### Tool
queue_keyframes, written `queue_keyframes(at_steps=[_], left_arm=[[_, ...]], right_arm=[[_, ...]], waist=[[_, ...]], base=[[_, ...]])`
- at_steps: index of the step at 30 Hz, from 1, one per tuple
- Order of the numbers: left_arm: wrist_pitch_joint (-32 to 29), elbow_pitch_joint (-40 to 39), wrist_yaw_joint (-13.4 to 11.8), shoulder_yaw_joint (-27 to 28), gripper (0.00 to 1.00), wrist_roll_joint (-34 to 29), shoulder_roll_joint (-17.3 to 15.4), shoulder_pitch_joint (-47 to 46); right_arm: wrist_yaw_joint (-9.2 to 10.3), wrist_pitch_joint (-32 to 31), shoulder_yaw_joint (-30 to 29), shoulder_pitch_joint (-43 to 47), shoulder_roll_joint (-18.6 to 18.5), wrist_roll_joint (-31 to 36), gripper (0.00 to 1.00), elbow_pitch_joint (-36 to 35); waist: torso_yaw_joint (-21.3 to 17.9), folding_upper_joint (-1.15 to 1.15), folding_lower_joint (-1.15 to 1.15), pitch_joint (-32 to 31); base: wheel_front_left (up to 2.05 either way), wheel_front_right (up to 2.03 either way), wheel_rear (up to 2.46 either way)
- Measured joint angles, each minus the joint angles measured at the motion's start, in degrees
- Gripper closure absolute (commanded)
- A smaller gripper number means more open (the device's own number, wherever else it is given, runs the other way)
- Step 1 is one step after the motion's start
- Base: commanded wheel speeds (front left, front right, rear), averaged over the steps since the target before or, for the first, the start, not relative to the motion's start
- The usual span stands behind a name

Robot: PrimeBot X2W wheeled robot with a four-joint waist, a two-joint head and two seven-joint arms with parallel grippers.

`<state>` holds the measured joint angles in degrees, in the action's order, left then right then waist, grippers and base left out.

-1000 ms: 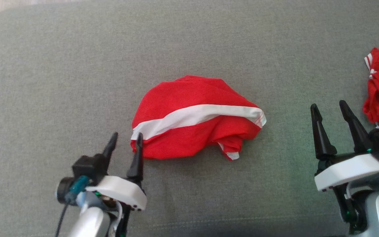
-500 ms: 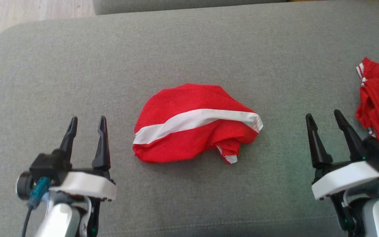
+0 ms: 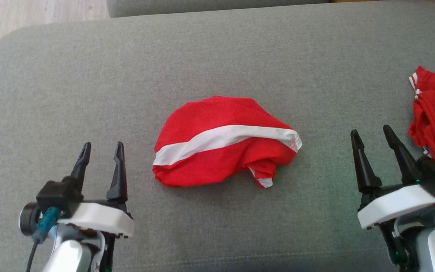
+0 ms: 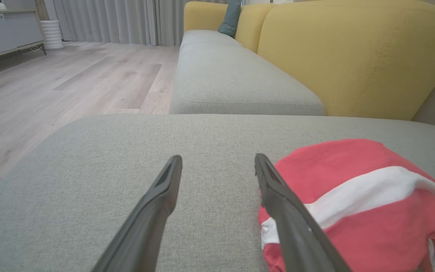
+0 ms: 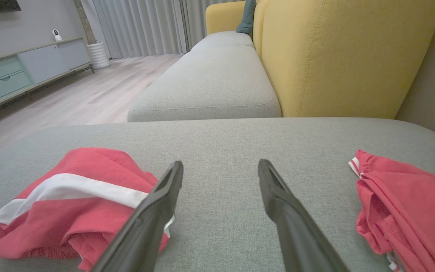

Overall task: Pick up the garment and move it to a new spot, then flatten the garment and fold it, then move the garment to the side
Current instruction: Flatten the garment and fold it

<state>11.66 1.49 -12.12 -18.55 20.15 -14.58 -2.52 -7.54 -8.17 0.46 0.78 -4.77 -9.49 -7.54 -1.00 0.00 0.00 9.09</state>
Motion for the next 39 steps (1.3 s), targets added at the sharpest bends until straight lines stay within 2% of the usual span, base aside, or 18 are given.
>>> queue_keyframes(at_steps=[3,6,12,13,17,22,23,24,25,26,34,39], left_arm=[[-0.5,0.1,0.5,-0.8,0.0,0.0,-0.5,-0.2],[-2.4,0.6,2.9,-2.8,0.0,0.0,-1.1,-1.9],[-14.0,5.1,8.4,-6.8,0.0,3.9,-0.7,-9.5],[-17.2,7.2,8.7,-7.0,0.0,5.0,-0.6,-10.5],[-22.1,9.5,9.2,-7.3,0.0,7.1,-0.3,-10.8],[-24.1,10.4,9.7,-7.7,0.0,8.2,-0.3,-11.0],[-24.2,10.6,9.8,-7.7,0.2,8.4,-0.3,-11.2],[-24.5,11.1,10.1,-7.7,0.6,8.4,-0.3,-11.5],[-24.7,11.4,10.2,-7.7,0.89,8.4,-0.3,-11.9],[-24.7,11.5,10.2,-7.7,1.0,8.5,-0.3,-12.2],[-22.7,12.2,10.8,-7.9,1.0,8.8,-0.3,-13.1],[-22.1,12.2,10.8,-8.4,1.0,8.7,-0.3,-13.1]], right_arm=[[0.0,0.0,0.0,0.0,0.0,0.0,0.0,0.0],[0.0,0.0,-0.1,0.0,0.0,0.0,0.0,0.0],[0.0,-0.5,0.6,-0.2,0.1,0.0,0.0,-0.1],[0.0,-0.5,0.9,-0.2,0.1,0.0,0.0,0.0],[0.0,-0.4,1.1,-0.2,0.2,0.0,0.0,0.1],[0.0,-0.4,1.1,-0.3,0.2,0.0,0.0,0.3],[0.0,-0.4,1.1,-0.3,0.2,0.0,0.0,0.3],[0.0,-0.4,1.1,-0.3,0.2,0.0,0.0,0.4],[0.0,-0.4,1.1,-0.4,0.2,0.0,0.0,0.5],[0.0,-0.4,1.1,-0.5,0.2,0.0,0.0,0.5],[0.0,-1.0,1.6,-0.9,0.1,-0.4,0.0,2.6],[0.0,-3.3,6.4,-2.5,-2.1,-2.8,0.0,7.5]], waist=[[0.0,0.0,0.0,0.3],[0.3,0.0,0.0,0.9],[0.5,0.0,0.0,2.5],[0.4,0.0,0.0,2.9],[-0.1,0.0,0.0,3.4],[-0.5,0.0,0.0,4.0],[-0.6,0.0,0.0,4.1],[-0.7,0.0,0.0,4.3],[-0.7,0.0,0.0,4.4],[-0.8,0.0,0.0,4.5],[-1.0,0.0,0.0,4.6],[-0.4,0.0,0.0,4.6]], base=[[0.0,0.0,0.0],[0.0,0.0,0.0],[0.0,0.0,0.0],[0.0,0.0,0.0],[0.0,0.0,0.0],[0.0,0.0,0.0],[0.0,0.0,0.0],[0.0,0.0,0.0],[0.0,0.0,0.0],[0.0,0.0,0.0],[0.0,0.0,0.0],[0.0,0.0,0.0]])
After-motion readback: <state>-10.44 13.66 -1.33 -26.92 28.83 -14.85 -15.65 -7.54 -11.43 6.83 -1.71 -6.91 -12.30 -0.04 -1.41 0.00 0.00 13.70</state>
